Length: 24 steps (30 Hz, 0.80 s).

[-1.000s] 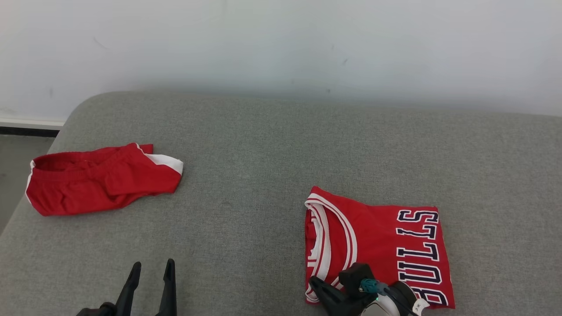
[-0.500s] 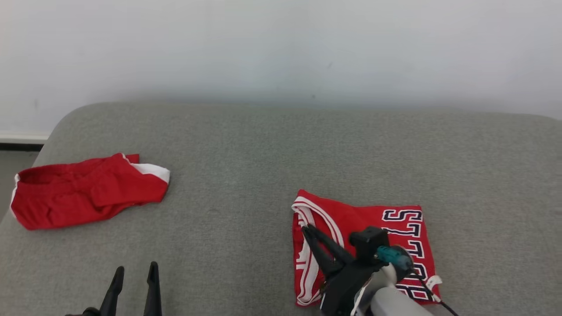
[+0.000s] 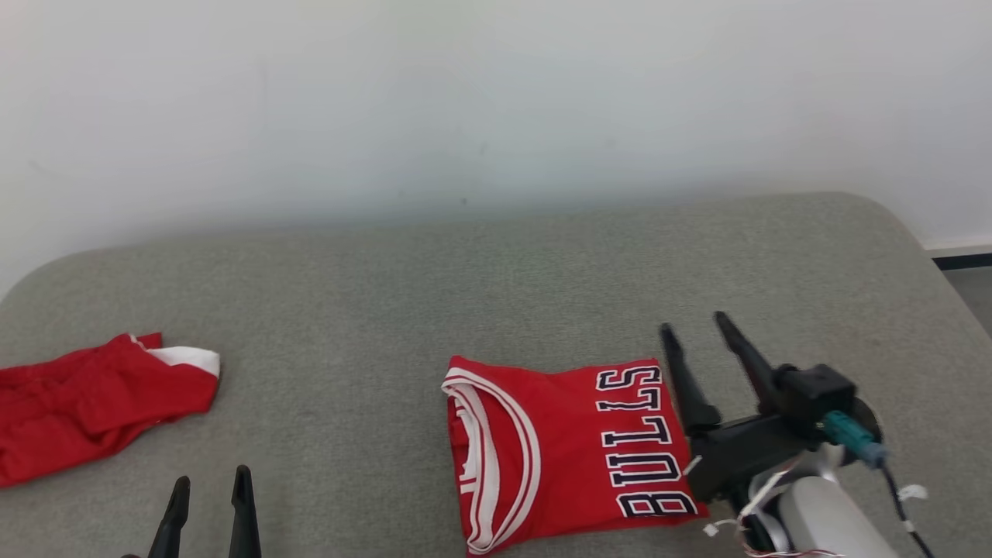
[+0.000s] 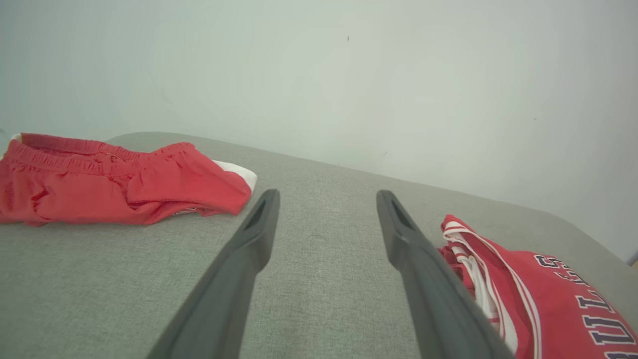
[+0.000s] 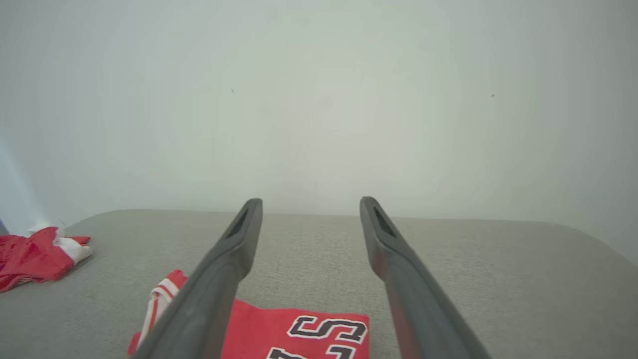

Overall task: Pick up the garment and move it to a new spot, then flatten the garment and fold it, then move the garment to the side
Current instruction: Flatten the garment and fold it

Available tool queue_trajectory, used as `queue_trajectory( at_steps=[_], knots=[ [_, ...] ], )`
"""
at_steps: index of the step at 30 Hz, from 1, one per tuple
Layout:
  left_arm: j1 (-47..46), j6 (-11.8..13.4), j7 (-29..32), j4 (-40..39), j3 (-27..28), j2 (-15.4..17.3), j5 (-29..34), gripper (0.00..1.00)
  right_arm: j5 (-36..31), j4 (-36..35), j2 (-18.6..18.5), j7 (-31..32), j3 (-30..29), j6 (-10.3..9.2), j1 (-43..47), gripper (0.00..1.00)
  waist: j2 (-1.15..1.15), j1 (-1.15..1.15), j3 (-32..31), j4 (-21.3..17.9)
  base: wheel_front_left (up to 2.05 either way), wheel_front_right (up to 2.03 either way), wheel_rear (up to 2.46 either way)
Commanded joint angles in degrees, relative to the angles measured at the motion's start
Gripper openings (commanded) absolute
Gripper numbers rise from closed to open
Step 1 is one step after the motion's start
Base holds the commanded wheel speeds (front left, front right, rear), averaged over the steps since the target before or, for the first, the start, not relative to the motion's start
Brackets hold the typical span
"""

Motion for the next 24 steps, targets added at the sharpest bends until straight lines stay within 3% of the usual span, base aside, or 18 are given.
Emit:
queue_trajectory(
  at_steps=[1,8,24],
  knots=[
    [0.57,0.12,-0.03,-0.22,0.22,-0.03,-0.12,1.0,-0.24,-0.46,-0.55,0.23,-0.75,-0.14,0.95,1.0,0.0,0.0,-0.86,-1.74,0.0,0.0,0.0],
    [-0.03,-0.06,-0.02,0.12,0.77,-0.03,0.65,1.0,-1.56,-2.49,-2.49,2.77,-6.76,-0.14,4.37,1.0,0.0,0.0,-1.54,-3.19,0.0,0.0,0.0],
    [-1.0,-0.5,-0.02,4.65,0.77,1.55,2.68,1.0,-0.95,0.06,-2.01,3.04,-9.94,-0.14,8.86,1.0,0.0,0.0,-3.46,-3.01,0.0,0.0,0.0]
  ],
)
